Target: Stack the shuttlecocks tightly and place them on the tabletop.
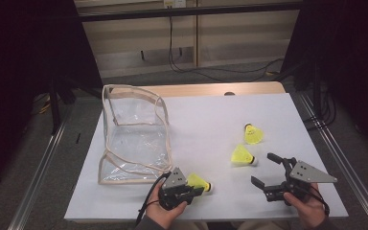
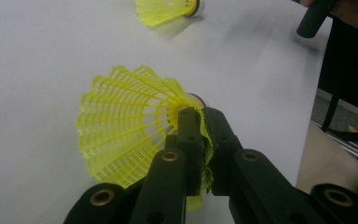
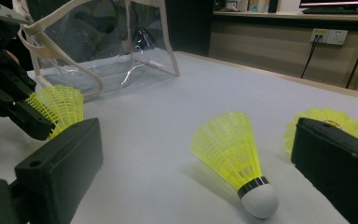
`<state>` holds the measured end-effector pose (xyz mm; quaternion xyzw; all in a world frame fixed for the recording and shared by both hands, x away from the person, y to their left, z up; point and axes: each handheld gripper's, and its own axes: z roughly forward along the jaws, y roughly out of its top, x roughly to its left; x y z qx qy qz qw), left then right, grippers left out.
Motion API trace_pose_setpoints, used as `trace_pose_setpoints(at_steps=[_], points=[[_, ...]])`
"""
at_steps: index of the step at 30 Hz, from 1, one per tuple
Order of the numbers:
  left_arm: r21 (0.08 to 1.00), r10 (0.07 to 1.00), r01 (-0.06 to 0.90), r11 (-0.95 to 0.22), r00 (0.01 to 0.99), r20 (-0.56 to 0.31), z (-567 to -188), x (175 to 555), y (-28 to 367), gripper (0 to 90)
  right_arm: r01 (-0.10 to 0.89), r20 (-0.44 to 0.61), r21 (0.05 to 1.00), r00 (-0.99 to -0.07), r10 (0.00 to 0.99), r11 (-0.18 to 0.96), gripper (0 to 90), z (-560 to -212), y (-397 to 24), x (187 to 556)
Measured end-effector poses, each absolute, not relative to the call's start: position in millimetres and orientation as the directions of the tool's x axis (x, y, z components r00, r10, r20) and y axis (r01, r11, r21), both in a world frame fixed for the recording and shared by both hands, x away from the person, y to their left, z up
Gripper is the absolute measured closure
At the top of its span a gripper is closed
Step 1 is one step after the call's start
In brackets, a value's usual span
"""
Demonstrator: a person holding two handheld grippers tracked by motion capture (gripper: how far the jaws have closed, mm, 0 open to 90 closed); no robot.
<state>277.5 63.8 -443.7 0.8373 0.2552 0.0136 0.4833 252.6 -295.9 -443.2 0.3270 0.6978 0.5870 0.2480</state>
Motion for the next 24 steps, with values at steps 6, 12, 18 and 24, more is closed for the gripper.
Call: trace_pose_setpoints(at_steps=[6,12,18,24], points=[[0.832,0.438,0.407,-0.377,0.870,-0.227,-436,278,59,86.6,0.166,0.035,0.981,-0.662,0.749,0.100,1.7,-443,-297,253],[0.833,0.441,0.409,-0.374,0.868,-0.228,-434,278,51,86.6,0.165,0.035,0.981,-0.660,0.751,0.100,1.7,-443,-298,252],[0.834,0.451,0.415,-0.364,0.862,-0.232,-433,280,45,86.6,0.164,0.035,0.981,-0.662,0.749,0.100,1.7,-442,-298,252],[0.833,0.457,0.417,-0.363,0.859,-0.231,-431,284,39,86.6,0.163,0.033,0.982,-0.661,0.750,0.100,1.8,-442,-298,252]])
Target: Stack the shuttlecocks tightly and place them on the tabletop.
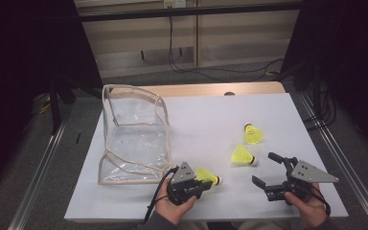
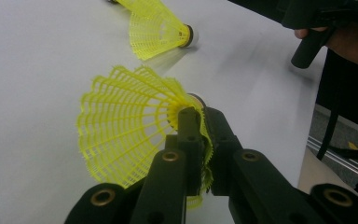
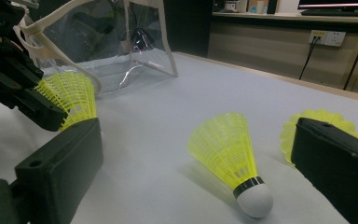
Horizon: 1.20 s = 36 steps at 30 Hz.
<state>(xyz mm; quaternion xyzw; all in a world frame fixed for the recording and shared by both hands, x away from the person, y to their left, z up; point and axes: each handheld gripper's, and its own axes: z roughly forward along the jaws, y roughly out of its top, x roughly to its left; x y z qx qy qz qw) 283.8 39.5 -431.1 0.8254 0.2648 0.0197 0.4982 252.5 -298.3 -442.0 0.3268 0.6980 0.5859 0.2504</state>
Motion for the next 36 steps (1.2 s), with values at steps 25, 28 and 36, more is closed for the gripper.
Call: trace_pose_setpoints(at_steps=[25,28,36], points=[[0.831,0.536,0.467,-0.303,0.805,-0.256,-426,310,17,86.6,0.163,0.035,0.982,-0.656,0.754,0.096,1.9,-442,-301,252],[0.832,0.543,0.463,-0.305,0.802,-0.248,-424,313,13,86.6,0.165,0.038,0.982,-0.654,0.756,0.093,1.9,-443,-303,253],[0.828,0.558,0.472,-0.303,0.792,-0.248,-425,322,6,86.6,0.164,0.037,0.982,-0.653,0.756,0.093,1.9,-443,-303,253]])
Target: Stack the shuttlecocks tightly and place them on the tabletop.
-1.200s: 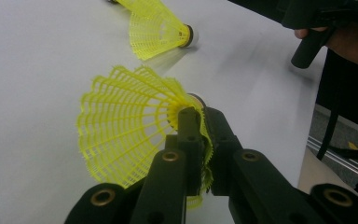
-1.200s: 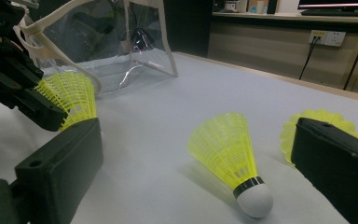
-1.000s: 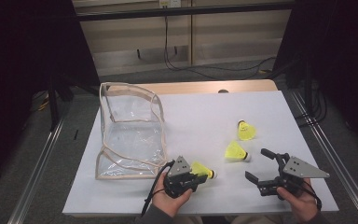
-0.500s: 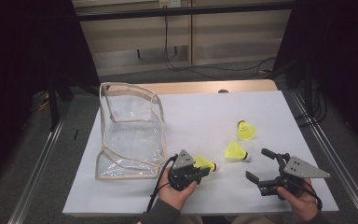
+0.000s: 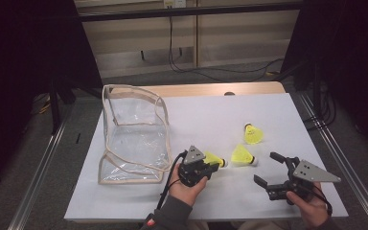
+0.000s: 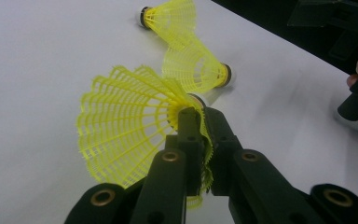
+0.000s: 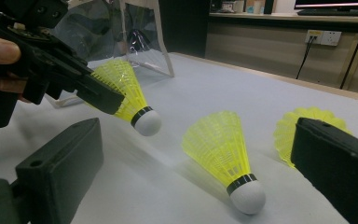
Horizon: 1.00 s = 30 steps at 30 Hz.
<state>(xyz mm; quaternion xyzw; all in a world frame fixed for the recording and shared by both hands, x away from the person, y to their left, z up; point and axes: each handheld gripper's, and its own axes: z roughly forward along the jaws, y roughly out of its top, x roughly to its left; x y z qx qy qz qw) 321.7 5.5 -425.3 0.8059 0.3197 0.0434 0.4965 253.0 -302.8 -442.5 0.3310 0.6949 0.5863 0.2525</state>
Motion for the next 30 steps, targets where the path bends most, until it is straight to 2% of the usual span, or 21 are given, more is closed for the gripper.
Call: trace_pose_setpoints(at_steps=[22,30], points=[[0.818,0.671,0.515,-0.255,0.704,-0.233,-432,362,-3,86.6,0.165,0.038,0.982,-0.659,0.751,0.095,1.9,-443,-303,253],[0.816,0.687,0.509,-0.273,0.697,-0.205,-430,371,-7,86.4,0.164,0.037,0.982,-0.660,0.750,0.096,1.9,-443,-303,253]])
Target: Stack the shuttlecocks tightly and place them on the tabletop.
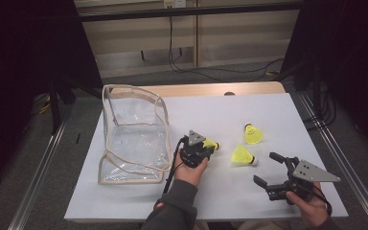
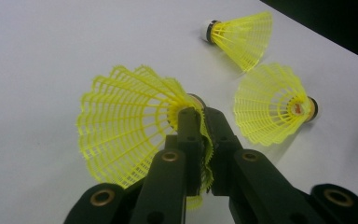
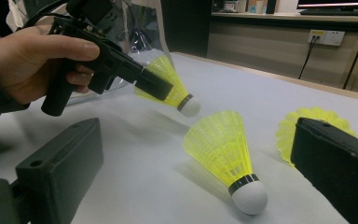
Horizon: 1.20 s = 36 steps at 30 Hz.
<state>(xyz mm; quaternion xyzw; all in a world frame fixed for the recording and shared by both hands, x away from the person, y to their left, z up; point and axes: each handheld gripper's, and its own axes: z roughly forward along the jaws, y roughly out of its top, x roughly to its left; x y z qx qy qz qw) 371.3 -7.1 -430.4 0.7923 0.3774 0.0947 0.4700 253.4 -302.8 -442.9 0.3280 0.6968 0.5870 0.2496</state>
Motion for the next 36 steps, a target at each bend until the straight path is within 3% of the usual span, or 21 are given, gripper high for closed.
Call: trace_pose_setpoints(at_steps=[36], points=[[0.793,0.779,0.572,-0.208,0.587,-0.220,-443,412,-5,86.2,0.167,0.043,0.982,-0.664,0.746,0.093,2.0,-443,-303,254]])
